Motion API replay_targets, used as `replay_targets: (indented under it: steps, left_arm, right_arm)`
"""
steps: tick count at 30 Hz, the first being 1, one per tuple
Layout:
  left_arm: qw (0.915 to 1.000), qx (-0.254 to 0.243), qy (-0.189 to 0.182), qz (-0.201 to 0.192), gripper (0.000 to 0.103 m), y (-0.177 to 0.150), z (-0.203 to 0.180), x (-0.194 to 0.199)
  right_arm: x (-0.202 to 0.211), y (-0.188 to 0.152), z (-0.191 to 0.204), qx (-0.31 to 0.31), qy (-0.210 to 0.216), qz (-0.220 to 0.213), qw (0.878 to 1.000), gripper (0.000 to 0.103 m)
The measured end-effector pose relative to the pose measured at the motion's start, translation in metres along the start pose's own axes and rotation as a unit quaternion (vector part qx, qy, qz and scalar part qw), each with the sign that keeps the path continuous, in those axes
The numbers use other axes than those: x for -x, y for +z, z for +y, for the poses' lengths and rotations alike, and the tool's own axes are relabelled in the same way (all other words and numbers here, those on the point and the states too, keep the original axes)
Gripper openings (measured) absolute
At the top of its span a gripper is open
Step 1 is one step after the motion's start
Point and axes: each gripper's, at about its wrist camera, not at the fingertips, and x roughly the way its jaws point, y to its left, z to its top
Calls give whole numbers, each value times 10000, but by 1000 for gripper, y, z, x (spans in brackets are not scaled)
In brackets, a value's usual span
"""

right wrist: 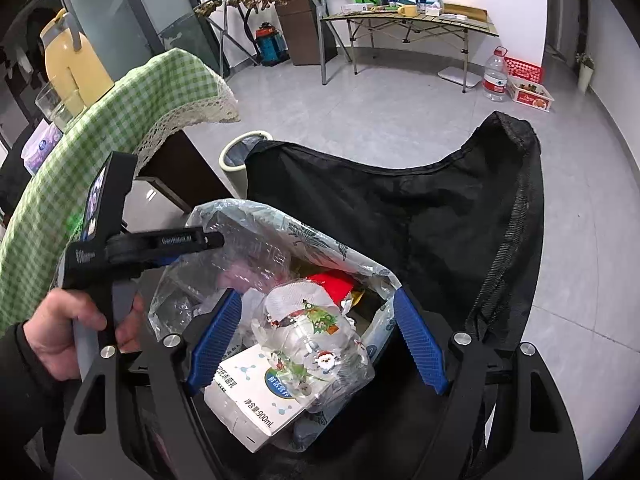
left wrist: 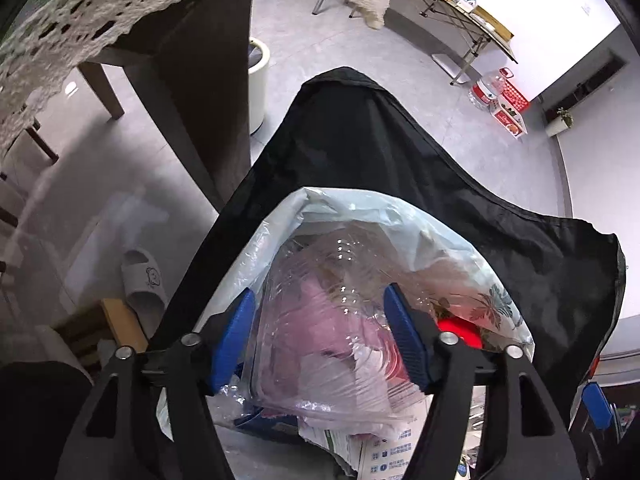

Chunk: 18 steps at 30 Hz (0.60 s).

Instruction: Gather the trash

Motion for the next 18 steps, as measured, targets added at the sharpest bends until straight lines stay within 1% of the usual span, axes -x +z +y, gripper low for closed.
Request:
replay_targets:
  steps: [1,3,7,9,10,11,13,15,18]
  left_arm:
    - [10000,-68,-46,54,68,1,-1,2]
    - [9997,-229,13,56,75,1,-5,7]
    - [9964,-806,137,-234,84,-4,-17,34]
    - [9930,-1106,152,-389,86,-7,-21,55]
    - [9919,-1180,131,-461,86,-7,-22,62]
    - [9902,-1260,125,-591,86,-8,-22,77]
    - [9889,-1272,53,-768,87,-7,-19,101]
    - [9886,-1168,-34,-947,87,-7,-14,125]
    - [9844,-1081,-325,-1353,87,-8,-3,176]
  right_arm:
    - [0,0,1,12,5,2,10000,75]
    - [1,-1,1,14,4,-17,10000,75]
    - [2,-1,-1,-30,7,-30,10000,75]
    - [5,2,0,-27,-33,-63,10000,75]
    - [8,4,1,-11,-54,-94,9999,75]
    - [11,6,3,13,-63,-123,9999,75]
    - [18,12,8,85,-118,-204,9997,75]
    - [27,20,16,163,-164,-307,9993,75]
    - [42,34,34,337,-244,-509,9978,75]
